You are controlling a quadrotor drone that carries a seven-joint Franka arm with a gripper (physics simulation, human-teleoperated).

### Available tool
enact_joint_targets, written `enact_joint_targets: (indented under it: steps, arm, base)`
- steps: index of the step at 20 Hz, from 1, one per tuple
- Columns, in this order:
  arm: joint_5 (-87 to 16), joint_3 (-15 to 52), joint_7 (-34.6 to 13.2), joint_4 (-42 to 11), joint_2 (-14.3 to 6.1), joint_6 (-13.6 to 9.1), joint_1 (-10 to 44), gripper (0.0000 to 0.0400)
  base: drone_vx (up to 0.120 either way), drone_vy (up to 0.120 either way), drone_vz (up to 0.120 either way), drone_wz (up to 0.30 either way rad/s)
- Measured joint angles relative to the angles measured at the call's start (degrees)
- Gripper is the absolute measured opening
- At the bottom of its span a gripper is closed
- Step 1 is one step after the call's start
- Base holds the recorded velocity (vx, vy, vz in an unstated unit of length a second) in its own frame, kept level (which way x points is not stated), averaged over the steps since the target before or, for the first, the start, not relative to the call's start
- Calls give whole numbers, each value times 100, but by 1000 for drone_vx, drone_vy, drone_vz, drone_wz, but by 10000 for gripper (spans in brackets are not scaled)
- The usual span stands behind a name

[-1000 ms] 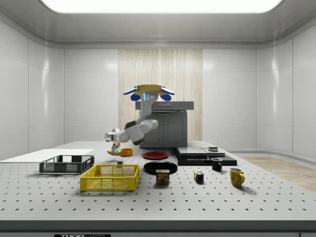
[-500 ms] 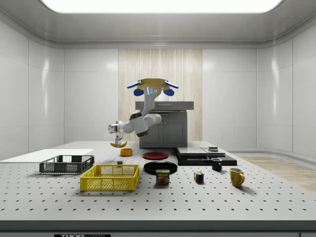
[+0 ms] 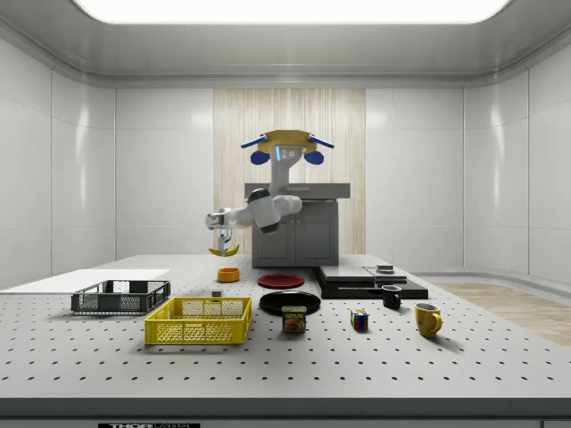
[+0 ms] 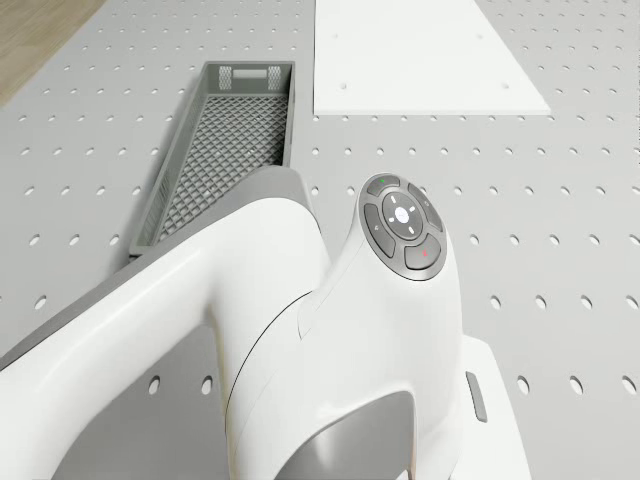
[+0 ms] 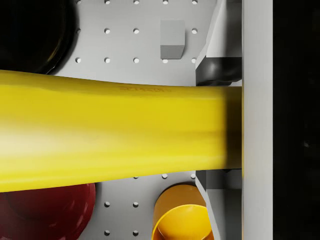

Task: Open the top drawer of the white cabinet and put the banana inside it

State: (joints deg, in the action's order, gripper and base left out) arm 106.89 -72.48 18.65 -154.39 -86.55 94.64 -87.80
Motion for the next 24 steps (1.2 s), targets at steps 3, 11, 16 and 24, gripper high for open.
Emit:
enact_joint_targets:
  steps: [3,11,16,24]
  arm:
    - [-8,-3,4,0,-12,10,-4,200]
    - [-23,-6,13,1,-43,37,-13,200]
    - [-31,-6,18,2,-61,53,-19,200]
    - [-42,-7,24,3,-86,77,-27,200]
  base:
    - [-120,0,120,0]
    - [-120,0,120,0]
    - [-120,0,120,0]
    - [-120,0,120,0]
